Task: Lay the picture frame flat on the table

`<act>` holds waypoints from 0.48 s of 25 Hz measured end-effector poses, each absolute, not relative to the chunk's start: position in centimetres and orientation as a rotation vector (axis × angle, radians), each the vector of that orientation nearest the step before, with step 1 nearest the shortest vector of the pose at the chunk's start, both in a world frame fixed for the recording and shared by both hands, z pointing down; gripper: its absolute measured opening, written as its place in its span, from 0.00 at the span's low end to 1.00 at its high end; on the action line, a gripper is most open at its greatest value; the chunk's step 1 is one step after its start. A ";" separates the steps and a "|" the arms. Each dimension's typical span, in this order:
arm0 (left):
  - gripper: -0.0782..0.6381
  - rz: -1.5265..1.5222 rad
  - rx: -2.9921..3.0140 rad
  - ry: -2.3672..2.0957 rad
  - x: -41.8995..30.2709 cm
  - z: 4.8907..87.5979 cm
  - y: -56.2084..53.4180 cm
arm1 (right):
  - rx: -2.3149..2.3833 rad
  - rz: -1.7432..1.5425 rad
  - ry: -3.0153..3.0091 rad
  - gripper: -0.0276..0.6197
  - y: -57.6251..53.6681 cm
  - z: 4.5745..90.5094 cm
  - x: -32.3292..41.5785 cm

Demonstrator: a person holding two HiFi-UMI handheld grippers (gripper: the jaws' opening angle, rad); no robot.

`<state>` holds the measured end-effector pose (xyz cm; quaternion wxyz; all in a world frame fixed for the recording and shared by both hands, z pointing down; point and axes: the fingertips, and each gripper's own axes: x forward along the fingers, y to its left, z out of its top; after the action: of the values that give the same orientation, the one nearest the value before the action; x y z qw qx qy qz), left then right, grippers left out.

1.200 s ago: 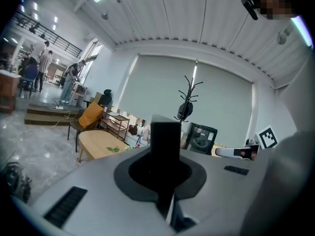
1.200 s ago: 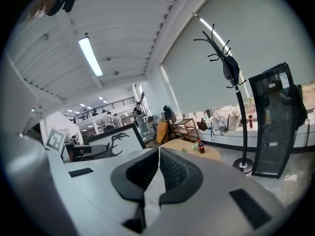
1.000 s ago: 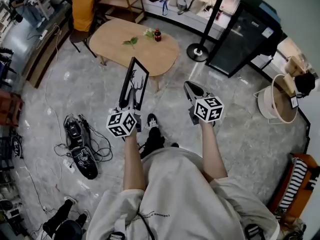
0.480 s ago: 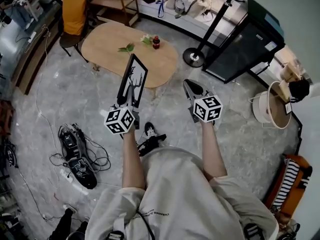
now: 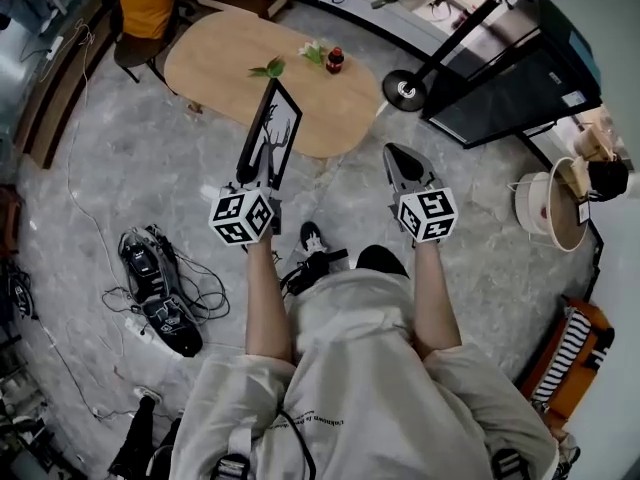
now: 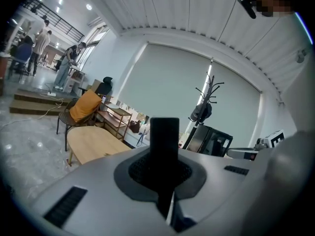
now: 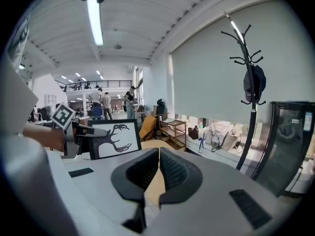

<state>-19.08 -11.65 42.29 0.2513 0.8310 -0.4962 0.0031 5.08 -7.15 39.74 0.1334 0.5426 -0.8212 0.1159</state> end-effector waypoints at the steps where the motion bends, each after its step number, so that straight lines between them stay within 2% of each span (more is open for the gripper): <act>1: 0.15 0.015 2.247 -1.347 -19.7 43.2 -12.3 | 1.566 0.328 -2.369 0.10 -7.5 40.2 5.1; 6: 0.15 0.058 2.193 -1.331 -22.4 46.5 -13.5 | 1.466 0.386 -2.411 0.10 -9.6 41.7 4.8; 12: 0.15 0.109 2.150 -1.280 -23.0 49.0 -14.1 | 1.295 0.150 -2.459 0.10 -13.8 38.8 2.9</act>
<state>-22.99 -14.08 49.00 0.3132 0.8153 -0.4853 0.0414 2.93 -13.78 38.76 0.1782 0.4580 -0.8693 0.0531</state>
